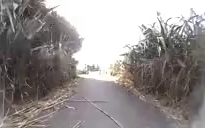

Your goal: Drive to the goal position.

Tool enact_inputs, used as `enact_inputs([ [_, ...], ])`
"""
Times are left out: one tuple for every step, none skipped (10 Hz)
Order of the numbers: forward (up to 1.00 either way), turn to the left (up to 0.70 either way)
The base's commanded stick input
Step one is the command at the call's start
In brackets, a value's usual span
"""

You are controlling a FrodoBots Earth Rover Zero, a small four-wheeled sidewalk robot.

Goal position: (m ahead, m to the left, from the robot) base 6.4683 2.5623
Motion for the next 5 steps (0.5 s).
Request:
enact_inputs([
  [0.7, 0.0],
  [0.7, 0.0],
  [0.7, 0.0],
  [0.7, 0.0],
  [0.7, 0.0],
])
